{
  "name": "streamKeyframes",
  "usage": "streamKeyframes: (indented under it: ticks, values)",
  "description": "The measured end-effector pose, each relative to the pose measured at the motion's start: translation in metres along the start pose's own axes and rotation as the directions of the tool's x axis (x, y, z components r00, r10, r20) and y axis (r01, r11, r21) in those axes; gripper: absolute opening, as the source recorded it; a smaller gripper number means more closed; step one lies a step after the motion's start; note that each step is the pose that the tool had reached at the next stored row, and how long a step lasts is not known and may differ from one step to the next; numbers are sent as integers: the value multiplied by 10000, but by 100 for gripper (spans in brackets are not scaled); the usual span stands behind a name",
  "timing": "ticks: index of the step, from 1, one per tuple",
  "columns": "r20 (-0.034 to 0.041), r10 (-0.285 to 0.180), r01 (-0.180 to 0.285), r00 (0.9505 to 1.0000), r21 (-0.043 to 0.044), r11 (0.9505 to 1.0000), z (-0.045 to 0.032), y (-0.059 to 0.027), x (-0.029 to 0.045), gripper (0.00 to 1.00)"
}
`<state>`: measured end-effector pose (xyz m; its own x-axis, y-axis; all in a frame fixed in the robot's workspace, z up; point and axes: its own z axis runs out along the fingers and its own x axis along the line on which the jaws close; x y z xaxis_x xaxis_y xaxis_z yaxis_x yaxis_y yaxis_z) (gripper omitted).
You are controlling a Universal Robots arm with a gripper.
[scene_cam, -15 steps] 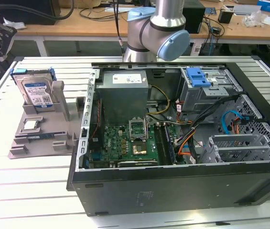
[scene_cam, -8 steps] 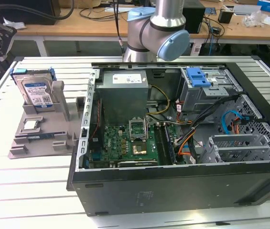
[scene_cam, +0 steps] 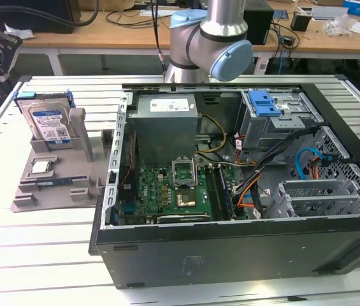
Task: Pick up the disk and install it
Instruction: 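Pick up the disk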
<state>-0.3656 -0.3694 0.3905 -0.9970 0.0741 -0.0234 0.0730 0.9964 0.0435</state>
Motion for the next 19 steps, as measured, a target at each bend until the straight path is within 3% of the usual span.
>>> streamKeyframes:
  ticks: [3, 5, 9, 11, 17, 19]
  values:
    - [-25, -585, 585, 9983, -15, 9983, 0, 0, 0, 11]
    - [-55, -1295, 1294, 9916, -34, 9916, 0, 0, 0, 11]
    - [-83, -2030, 2029, 9791, -57, 9792, 0, 0, 0, 11]
    - [-104, -2561, 2560, 9666, -74, 9666, 0, 0, 0, 11]
    - [-134, -3392, 3391, 9406, -105, 9407, 0, 0, 0, 11]
    - [-157, -4062, 4060, 9137, -133, 9138, 0, 0, 0, 11]
